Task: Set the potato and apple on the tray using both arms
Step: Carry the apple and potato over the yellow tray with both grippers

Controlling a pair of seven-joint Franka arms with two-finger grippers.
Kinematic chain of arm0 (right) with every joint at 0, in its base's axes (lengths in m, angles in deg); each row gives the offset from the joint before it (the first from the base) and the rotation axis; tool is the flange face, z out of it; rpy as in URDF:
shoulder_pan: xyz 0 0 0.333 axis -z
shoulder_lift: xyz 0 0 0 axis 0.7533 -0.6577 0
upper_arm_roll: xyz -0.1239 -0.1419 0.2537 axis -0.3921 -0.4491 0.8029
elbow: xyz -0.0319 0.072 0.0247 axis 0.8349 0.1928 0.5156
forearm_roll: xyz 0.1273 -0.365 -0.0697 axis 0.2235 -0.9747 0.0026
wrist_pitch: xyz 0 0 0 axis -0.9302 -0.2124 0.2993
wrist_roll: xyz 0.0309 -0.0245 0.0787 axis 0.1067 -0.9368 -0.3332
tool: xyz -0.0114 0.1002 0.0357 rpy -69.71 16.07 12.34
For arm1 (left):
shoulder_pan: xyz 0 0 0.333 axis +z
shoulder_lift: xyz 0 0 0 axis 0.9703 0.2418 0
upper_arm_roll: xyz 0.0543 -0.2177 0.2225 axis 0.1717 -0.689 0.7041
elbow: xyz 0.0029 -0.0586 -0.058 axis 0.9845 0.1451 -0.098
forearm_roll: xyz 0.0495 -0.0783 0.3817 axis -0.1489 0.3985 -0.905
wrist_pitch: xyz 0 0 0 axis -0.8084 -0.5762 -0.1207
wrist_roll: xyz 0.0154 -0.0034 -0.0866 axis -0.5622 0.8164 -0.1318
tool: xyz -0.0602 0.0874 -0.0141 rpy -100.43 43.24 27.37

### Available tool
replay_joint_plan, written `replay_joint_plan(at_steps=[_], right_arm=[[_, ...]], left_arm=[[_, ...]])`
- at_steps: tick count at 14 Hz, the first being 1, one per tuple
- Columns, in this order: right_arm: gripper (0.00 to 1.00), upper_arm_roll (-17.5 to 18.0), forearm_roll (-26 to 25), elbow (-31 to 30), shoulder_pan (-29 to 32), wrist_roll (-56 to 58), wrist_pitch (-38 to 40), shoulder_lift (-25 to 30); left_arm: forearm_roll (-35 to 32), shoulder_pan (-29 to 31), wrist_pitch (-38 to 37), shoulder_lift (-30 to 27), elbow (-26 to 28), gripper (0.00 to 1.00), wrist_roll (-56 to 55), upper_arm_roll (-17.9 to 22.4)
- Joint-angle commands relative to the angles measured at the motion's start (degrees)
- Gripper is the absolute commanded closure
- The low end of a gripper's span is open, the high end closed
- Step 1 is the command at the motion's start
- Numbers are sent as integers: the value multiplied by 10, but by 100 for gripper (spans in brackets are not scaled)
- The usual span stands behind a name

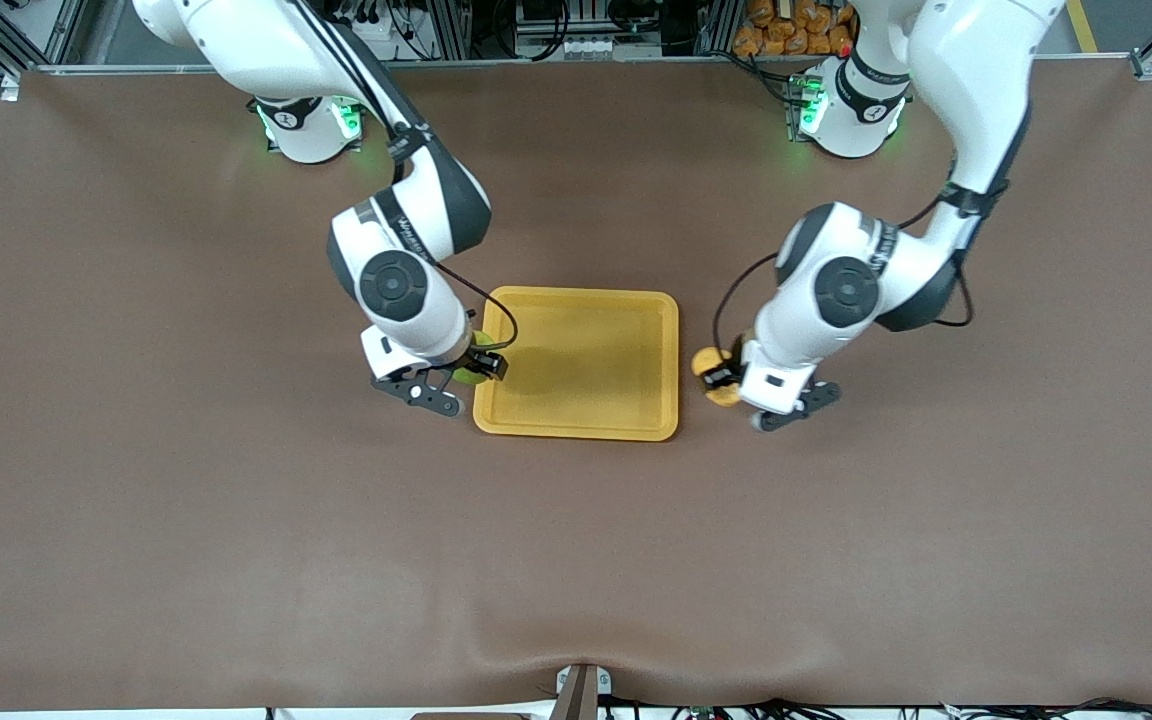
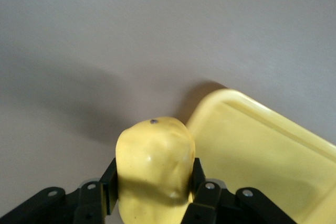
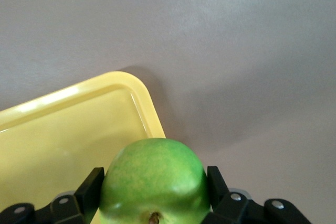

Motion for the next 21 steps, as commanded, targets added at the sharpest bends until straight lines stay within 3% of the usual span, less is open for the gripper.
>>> replay_joint_plan(at_steps=[1, 6, 9, 13, 17, 21], right_arm=[[45, -7, -23, 18, -32, -68, -14, -28], [45, -7, -31, 19, -41, -97, -35, -54], [43, -7, -30, 18, -53, -114, -47, -64], [0, -7, -31, 18, -53, -114, -51, -71], [0, -9, -31, 19, -47, -114, -46, -62], [0, -10, -29, 20, -25, -102, -1, 1]], left_arm=[[-2, -39, -9, 44, -55, 91, -65, 6], [-79, -78, -9, 72, -61, 92, -72, 8], [-116, -95, -10, 88, -63, 97, -60, 6], [-119, -119, -10, 117, -82, 99, -52, 8], [-119, -123, -11, 125, -89, 99, -37, 9], [-119, -123, -11, 126, -89, 96, -12, 11]])
